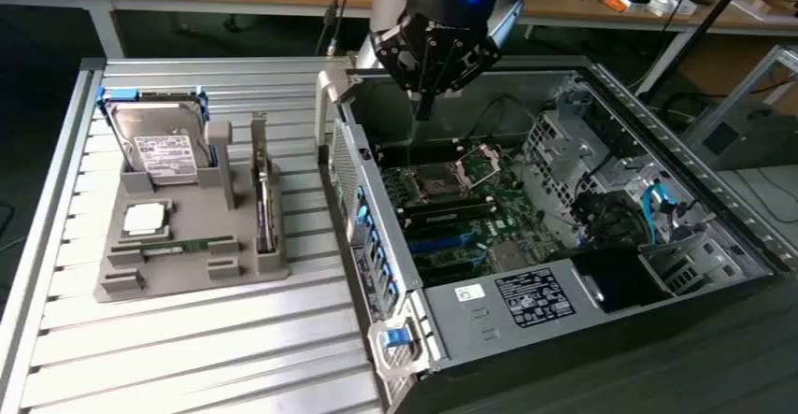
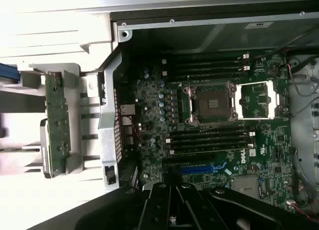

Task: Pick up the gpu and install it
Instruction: 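Reach for the gpu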

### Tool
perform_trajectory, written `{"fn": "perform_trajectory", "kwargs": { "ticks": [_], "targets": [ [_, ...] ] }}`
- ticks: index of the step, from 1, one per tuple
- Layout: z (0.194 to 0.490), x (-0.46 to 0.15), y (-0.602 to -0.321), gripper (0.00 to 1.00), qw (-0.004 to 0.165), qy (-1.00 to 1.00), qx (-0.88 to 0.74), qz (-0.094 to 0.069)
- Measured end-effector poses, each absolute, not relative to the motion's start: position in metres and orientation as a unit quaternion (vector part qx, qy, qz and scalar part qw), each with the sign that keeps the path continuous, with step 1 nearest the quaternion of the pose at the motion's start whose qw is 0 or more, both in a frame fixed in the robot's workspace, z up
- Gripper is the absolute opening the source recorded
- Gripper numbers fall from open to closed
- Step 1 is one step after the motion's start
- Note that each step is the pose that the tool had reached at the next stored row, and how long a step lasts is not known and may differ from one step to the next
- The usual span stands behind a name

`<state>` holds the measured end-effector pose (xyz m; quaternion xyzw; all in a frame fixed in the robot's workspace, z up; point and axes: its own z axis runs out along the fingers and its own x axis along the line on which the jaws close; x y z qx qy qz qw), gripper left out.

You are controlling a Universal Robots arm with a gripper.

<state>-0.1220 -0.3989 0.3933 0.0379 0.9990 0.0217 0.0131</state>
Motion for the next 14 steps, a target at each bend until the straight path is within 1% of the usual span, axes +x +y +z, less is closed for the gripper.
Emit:
{"fn": "perform_trajectory", "kwargs": {
  "ticks": [14],
  "targets": [
    [0.3933, -0.1306, -0.3990, 0.10, 0.013, 0.999, 0.038, 0.022]
  ]
}}
